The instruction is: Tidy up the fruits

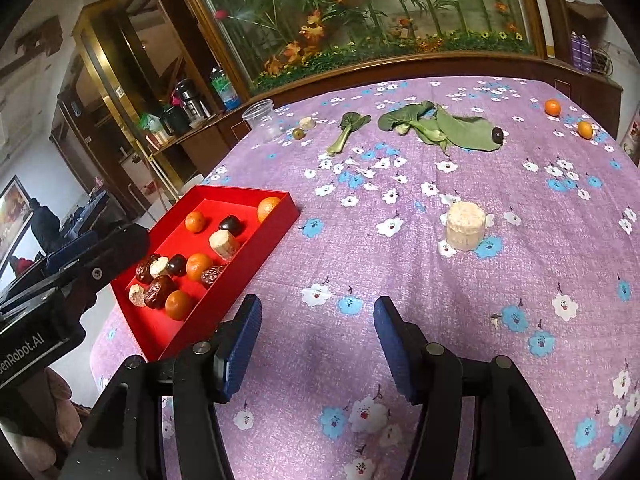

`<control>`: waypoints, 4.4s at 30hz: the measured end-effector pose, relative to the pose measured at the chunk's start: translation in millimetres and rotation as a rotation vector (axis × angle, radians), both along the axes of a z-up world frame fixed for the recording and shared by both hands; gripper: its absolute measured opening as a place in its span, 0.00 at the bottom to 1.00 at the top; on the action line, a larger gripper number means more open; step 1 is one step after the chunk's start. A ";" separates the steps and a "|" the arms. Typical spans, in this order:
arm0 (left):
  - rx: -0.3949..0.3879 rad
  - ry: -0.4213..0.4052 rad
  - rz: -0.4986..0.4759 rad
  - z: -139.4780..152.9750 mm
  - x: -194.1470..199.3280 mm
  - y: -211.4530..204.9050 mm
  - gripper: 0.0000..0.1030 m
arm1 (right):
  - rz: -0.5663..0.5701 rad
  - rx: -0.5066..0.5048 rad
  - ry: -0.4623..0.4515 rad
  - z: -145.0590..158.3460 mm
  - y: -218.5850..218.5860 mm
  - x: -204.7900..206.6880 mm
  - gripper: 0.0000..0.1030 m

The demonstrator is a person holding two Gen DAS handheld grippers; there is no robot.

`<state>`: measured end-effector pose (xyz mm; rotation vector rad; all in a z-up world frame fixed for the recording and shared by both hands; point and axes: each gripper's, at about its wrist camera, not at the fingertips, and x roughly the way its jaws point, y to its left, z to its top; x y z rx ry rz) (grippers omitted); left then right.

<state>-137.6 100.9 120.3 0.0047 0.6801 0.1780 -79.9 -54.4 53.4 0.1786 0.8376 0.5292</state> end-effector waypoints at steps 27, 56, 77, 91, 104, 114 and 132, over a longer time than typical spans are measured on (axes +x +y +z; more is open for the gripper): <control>-0.174 0.128 -0.222 -44.7 26.2 -28.9 0.84 | -0.297 -0.173 0.015 -4.7 -161.7 48.6 0.61; -0.180 0.306 -0.393 -93.5 165.5 -127.1 0.83 | -0.492 -0.297 0.087 -31.9 -296.2 336.8 0.60; -0.173 0.233 -0.450 -76.0 145.5 -126.1 0.33 | -0.388 -0.305 0.040 -5.7 -251.8 269.0 0.33; -0.363 0.100 -0.179 -44.5 53.0 22.4 0.33 | -0.110 -0.149 -0.008 48.1 -125.7 135.6 0.34; -0.295 0.054 0.167 -58.3 -2.4 149.9 0.33 | 0.207 -0.075 0.017 27.1 53.3 69.4 0.35; -0.326 0.067 0.222 -72.1 0.5 174.4 0.33 | 0.392 -0.097 0.040 -1.4 144.8 31.4 0.35; -0.316 -0.024 0.259 -48.8 -8.0 184.1 0.66 | 0.480 -0.191 -0.083 -8.6 182.0 -10.4 0.51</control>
